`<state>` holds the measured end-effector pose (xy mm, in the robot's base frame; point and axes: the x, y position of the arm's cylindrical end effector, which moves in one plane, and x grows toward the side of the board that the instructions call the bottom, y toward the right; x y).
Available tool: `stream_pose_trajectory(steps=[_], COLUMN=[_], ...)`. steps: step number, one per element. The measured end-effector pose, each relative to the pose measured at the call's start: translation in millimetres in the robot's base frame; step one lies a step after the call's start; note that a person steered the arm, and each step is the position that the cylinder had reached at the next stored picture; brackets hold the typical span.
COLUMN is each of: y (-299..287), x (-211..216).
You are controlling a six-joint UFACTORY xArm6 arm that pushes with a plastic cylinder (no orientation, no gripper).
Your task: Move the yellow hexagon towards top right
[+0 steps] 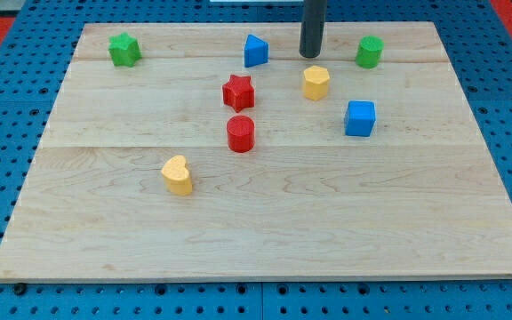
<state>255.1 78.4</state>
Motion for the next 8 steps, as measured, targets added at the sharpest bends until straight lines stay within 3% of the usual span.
stream_pose_trajectory(steps=[2, 3, 4, 5, 7, 8], y=[0.6, 33.4, 107.9, 130.1, 75.4, 82.5], x=[-19.3, -19.7, -19.5, -23.4, 23.5, 17.5])
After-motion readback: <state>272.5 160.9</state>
